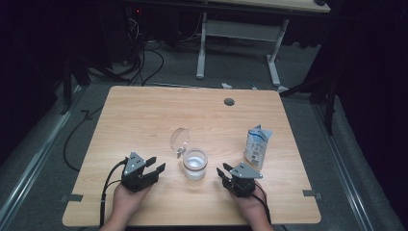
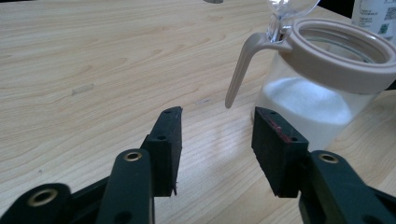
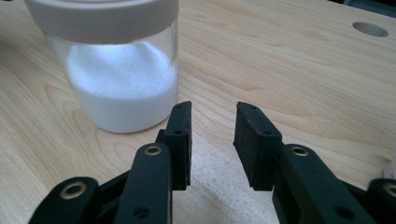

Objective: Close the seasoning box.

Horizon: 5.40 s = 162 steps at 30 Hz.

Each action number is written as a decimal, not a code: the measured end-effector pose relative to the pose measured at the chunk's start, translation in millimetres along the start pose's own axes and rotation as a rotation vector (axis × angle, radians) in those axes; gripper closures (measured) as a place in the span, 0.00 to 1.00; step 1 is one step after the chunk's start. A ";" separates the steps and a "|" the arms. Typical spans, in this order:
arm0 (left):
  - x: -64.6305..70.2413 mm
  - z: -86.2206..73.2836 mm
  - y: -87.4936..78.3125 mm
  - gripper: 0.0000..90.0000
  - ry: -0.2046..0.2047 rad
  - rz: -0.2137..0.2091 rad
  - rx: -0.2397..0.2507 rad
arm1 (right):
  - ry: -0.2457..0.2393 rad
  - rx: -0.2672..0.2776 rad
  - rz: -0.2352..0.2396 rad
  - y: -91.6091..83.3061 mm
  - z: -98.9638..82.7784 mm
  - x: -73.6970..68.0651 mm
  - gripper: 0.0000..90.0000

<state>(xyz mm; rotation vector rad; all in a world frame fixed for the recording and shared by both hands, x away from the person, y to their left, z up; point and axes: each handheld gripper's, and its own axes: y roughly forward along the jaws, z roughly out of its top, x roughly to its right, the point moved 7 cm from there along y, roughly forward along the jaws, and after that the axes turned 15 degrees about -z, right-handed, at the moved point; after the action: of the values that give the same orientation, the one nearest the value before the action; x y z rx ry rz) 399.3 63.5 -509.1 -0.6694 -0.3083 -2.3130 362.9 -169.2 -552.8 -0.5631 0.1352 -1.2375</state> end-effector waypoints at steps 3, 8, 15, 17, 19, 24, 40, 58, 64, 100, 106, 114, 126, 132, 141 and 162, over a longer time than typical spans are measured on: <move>-0.2 0.1 3.9 0.62 -0.006 -0.007 -0.005 | -0.002 -0.003 0.005 0.9 -0.3 -1.1 0.75; -5.4 1.4 9.0 0.67 -0.027 -0.001 -0.001 | 0.005 -0.011 0.009 2.4 -1.3 -2.3 0.78; -9.4 7.3 16.8 0.89 -0.044 0.012 0.023 | -0.025 0.000 0.022 -1.6 1.6 -10.8 0.89; -8.7 10.5 20.5 0.94 -0.062 0.017 0.036 | -0.031 0.005 0.029 -2.2 3.4 -14.0 0.96; -6.0 12.8 24.7 0.97 -0.060 0.015 0.039 | -0.048 0.002 0.032 -1.5 4.1 -17.6 1.00; -0.4 23.7 37.8 0.98 -0.060 0.011 0.066 | -0.068 -0.005 0.070 5.3 5.4 -27.2 1.00; 17.4 32.3 47.7 0.98 -0.057 -0.033 0.101 | -0.100 0.004 0.066 10.3 8.2 -37.1 0.99; 29.1 26.6 51.7 0.97 -0.049 -0.060 0.098 | -0.104 0.008 0.063 9.6 8.1 -37.2 0.98; 30.4 26.3 52.0 0.97 -0.048 -0.063 0.101 | -0.103 0.007 0.065 9.5 8.0 -37.1 0.98; -6.6 -7.1 7.5 0.97 -0.006 0.026 0.004 | -0.067 -0.001 0.047 10.4 5.1 -27.0 0.98; -26.4 -1.2 -27.2 0.87 0.037 0.070 -0.030 | -0.033 0.018 0.024 16.8 19.1 -19.9 0.98; -42.9 0.8 -76.7 0.65 0.014 0.099 -0.022 | -0.032 0.011 0.000 30.0 30.3 -15.2 0.98; -51.5 7.0 -94.8 0.66 -0.007 0.112 0.000 | -0.069 0.005 -0.003 27.6 38.9 -22.2 1.00; -52.0 5.0 -93.7 0.66 -0.013 0.109 -0.007 | -0.087 0.005 0.002 19.5 37.3 -28.3 1.00; -48.4 5.1 -93.3 0.65 -0.006 0.098 -0.003 | -0.097 0.030 0.035 8.4 34.9 -43.3 1.00; -45.7 2.0 -91.1 0.64 0.017 0.097 -0.015 | -0.094 0.065 0.055 4.0 41.2 -56.3 1.00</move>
<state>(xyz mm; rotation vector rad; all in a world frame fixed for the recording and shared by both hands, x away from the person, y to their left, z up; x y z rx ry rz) 366.0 156.3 -535.2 -0.6573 -0.2455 -2.2300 363.6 -102.9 -530.6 -0.5564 0.0310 -1.1557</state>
